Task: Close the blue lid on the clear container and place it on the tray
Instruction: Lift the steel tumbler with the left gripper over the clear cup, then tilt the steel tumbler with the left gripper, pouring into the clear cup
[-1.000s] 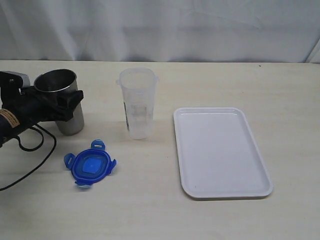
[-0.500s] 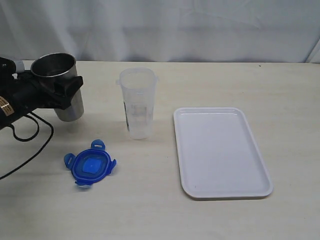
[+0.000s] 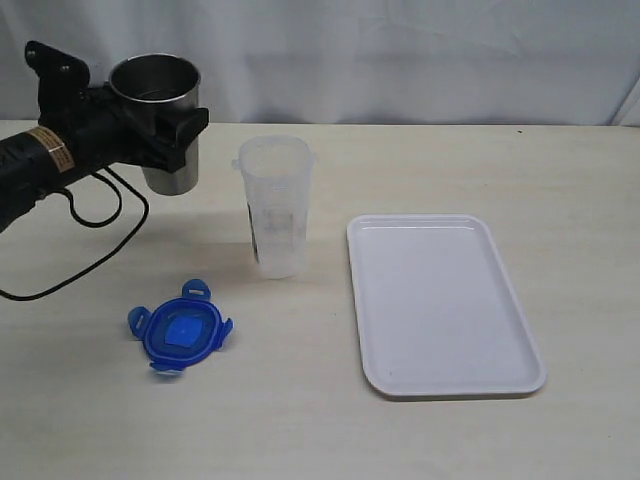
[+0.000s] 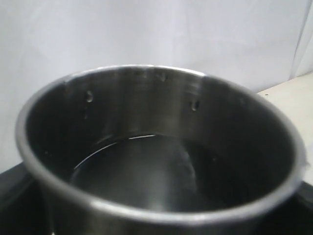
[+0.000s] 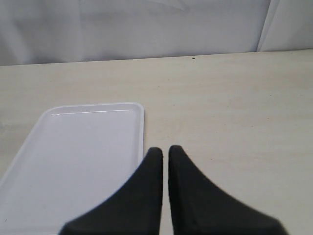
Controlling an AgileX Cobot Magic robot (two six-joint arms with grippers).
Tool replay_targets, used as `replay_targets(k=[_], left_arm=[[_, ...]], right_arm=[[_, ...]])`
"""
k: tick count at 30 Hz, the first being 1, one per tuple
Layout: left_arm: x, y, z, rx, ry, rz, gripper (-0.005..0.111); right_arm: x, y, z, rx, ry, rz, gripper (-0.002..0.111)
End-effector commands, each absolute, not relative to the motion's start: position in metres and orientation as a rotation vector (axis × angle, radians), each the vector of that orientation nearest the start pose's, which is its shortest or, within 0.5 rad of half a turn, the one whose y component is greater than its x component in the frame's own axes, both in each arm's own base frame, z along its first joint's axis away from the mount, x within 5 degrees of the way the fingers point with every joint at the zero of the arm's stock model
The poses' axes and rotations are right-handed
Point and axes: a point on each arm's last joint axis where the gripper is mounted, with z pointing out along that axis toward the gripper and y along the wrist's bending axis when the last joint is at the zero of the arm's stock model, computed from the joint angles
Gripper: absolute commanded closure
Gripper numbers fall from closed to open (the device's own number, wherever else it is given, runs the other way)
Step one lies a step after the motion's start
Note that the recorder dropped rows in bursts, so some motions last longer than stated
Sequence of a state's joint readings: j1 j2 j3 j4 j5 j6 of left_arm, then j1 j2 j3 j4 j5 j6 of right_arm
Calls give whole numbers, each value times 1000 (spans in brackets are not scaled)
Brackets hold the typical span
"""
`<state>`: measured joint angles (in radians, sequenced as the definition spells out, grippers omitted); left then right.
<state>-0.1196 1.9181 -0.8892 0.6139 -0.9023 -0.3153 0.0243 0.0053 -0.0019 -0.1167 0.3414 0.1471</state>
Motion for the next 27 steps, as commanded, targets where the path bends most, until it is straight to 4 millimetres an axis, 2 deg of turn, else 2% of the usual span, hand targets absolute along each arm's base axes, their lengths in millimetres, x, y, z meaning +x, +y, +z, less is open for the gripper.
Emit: replay_targets(k=[1, 6, 11, 19, 27], left_arm=[[380, -97, 200, 521, 1534, -435, 107], [383, -116, 211, 627, 1498, -447, 107], [388, -130, 219, 662, 1501, -427, 107], [390, -134, 224, 687, 1480, -422, 107], [386, -138, 222, 839, 1421, -352, 107]], right_arm=[[54, -2, 183, 43, 1823, 15, 104], [54, -2, 183, 43, 1823, 15, 104], [54, -2, 183, 43, 1823, 15, 104], [54, -2, 183, 43, 1823, 15, 104], [54, -2, 183, 43, 1823, 15, 104]])
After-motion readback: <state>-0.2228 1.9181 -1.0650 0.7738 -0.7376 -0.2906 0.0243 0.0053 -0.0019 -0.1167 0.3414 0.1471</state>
